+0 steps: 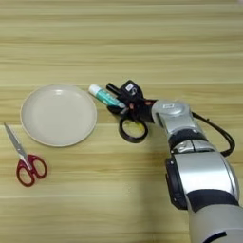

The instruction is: Move the objects on the table

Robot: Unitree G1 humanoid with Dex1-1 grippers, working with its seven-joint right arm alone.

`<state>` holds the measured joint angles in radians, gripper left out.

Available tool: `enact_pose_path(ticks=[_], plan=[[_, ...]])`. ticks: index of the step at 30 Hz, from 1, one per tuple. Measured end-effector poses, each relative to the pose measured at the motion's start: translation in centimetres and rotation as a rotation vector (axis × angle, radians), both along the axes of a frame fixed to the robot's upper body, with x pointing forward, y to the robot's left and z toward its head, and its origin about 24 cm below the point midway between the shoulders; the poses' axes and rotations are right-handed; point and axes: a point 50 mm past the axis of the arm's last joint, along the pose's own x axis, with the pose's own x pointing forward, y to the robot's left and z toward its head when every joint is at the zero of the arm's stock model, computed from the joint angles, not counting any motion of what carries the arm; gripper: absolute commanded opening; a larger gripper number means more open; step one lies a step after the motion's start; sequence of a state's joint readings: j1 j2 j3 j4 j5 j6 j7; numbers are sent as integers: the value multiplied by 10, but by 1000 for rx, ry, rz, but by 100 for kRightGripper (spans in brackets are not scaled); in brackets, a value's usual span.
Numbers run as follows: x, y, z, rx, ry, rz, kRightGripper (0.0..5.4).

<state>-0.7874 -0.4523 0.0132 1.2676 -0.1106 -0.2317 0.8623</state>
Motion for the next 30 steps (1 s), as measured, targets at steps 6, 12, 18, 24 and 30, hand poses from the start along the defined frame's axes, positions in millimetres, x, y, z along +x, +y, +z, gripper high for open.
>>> enact_pose_path(ticks=[6, 12, 18, 24, 30], plan=[[9, 11, 18, 30, -76, 69, 167], [14, 21, 33, 54, -146, 132, 167], [13, 37, 40, 74, -193, 215, 167], [8, 52, 41, 81, -211, 289, 167], [2, 63, 37, 92, -193, 330, 167]])
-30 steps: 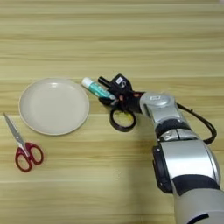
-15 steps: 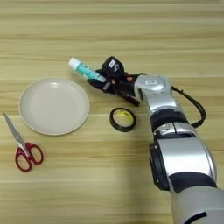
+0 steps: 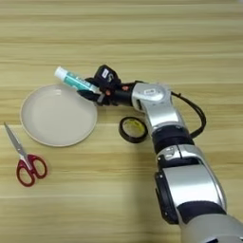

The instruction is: Move the objects on the table

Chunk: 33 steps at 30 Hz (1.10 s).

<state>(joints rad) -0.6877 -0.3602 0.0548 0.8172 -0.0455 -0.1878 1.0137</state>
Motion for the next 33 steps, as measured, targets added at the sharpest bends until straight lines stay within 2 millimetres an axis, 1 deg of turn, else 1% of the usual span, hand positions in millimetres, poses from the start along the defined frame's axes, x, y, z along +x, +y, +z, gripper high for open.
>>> enact_pose_path(ticks=[6, 13, 23, 33], plan=[[-3, 12, -2, 1, 8, 37, 167], [-7, 23, -11, 1, 35, 71, 167], [-10, 26, -21, -11, 73, 76, 167], [-13, 25, -33, -40, 122, 76, 167]])
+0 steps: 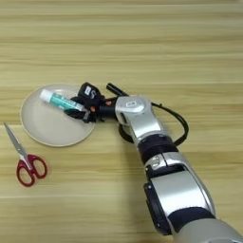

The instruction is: Move the objects on the table

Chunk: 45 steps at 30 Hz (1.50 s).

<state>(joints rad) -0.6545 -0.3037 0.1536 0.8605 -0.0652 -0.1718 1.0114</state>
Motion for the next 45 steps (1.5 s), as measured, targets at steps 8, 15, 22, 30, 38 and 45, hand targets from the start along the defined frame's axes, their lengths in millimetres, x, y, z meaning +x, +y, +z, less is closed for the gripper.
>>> enact_pose_path(ticks=[8, 15, 22, 30, 38, 45], plan=[[-2, -3, -7, -15, 20, -5, 167], [-3, -3, -9, -27, 19, 1, 167], [-2, -4, -11, -30, 29, -3, 167], [-2, -5, -11, -30, 21, 1, 167], [-2, -5, -11, -29, 21, 0, 167], [-2, -5, -11, -28, 21, 0, 167]])
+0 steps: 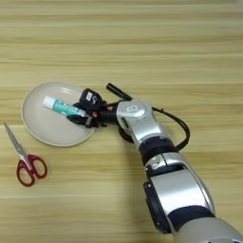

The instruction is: Move the objects on the table

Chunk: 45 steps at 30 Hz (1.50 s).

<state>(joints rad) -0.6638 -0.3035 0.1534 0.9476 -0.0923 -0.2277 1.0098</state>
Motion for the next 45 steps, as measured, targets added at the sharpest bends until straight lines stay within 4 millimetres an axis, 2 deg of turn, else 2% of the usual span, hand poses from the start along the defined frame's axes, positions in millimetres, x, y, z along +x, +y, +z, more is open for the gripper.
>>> enact_pose_path(ticks=[16, 20, 32, 41, 45], plan=[[1, 1, 4, 11, -16, 1, 334], [2, 2, 6, 13, -28, 7, 357], [5, 2, 15, 50, -63, -4, 533], [7, -3, 21, 74, -83, -30, 538], [12, -11, 29, 89, -113, -67, 538]])
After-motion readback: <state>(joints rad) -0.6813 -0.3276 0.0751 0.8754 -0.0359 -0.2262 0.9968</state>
